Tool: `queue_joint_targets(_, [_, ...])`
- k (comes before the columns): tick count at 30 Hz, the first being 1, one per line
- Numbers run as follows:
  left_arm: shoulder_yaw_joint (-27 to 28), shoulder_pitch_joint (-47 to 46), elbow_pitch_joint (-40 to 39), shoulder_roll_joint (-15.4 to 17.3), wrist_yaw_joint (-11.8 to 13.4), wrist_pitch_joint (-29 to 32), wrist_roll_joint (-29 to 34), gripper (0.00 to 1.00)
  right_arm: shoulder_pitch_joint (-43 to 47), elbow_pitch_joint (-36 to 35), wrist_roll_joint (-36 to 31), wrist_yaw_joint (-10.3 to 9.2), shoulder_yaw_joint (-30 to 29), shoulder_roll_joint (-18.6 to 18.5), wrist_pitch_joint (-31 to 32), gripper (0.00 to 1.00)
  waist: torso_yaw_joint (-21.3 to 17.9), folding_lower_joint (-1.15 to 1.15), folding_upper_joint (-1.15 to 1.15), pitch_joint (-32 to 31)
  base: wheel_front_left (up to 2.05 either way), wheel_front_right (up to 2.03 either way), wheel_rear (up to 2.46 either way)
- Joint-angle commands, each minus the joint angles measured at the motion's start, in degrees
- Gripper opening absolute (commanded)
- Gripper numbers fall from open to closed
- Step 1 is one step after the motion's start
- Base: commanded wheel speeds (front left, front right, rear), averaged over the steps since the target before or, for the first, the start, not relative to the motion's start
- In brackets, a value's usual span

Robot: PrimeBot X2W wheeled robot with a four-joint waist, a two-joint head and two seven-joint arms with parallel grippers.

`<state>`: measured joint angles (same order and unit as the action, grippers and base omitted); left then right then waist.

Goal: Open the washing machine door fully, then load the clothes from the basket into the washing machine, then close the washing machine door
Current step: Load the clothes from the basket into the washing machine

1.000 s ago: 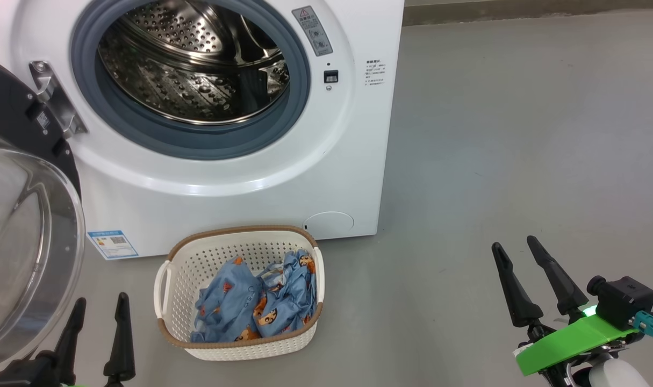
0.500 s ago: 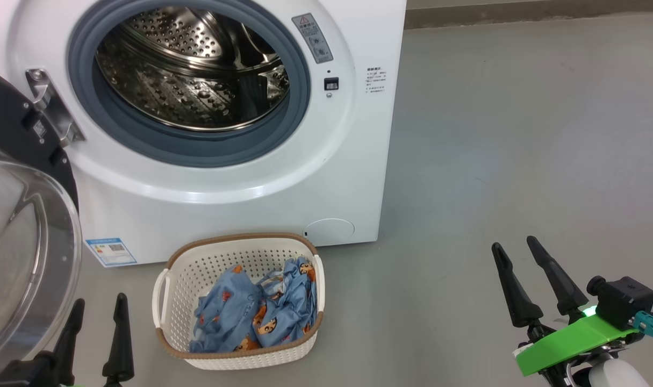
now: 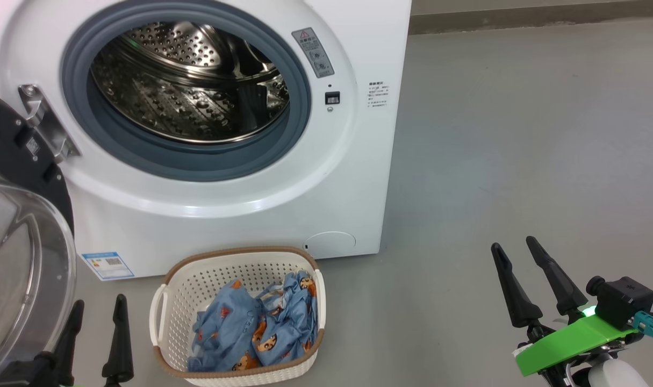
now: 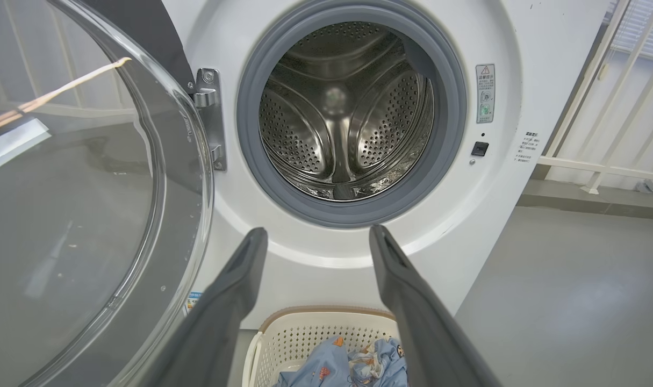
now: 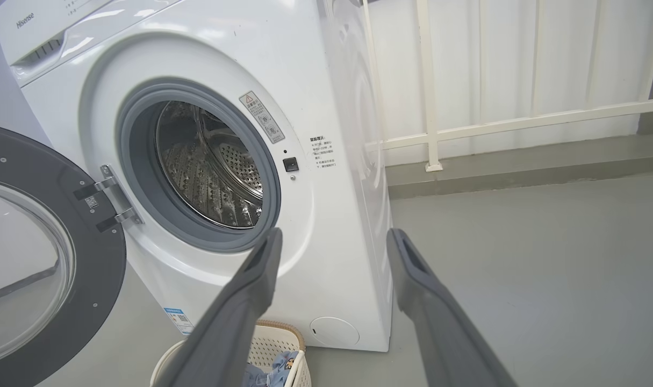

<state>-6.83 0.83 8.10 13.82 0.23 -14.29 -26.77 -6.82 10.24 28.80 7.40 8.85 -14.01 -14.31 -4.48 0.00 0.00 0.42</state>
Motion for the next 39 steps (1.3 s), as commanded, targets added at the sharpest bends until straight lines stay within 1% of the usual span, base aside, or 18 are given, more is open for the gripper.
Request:
queue_joint_targets(1, [2.31,-2.63,-1.04,1.14,-0.20,-0.71,0.50,1.00,-1.27,-1.34,0.02,0.09,1.35,-0.53,-0.69,1.00,0.05,0.00,0.00,0.00,0.57,-0.57,0.00])
queue_joint_targets(39, [1.94,-2.98,-1.04,1.55,0.05,-0.71,0.49,1.00,-1.35,-1.37,0.13,0.09,1.91,-0.49,-0.69,1.00,0.23,0.00,0.00,0.78,0.54,-0.54,0.00])
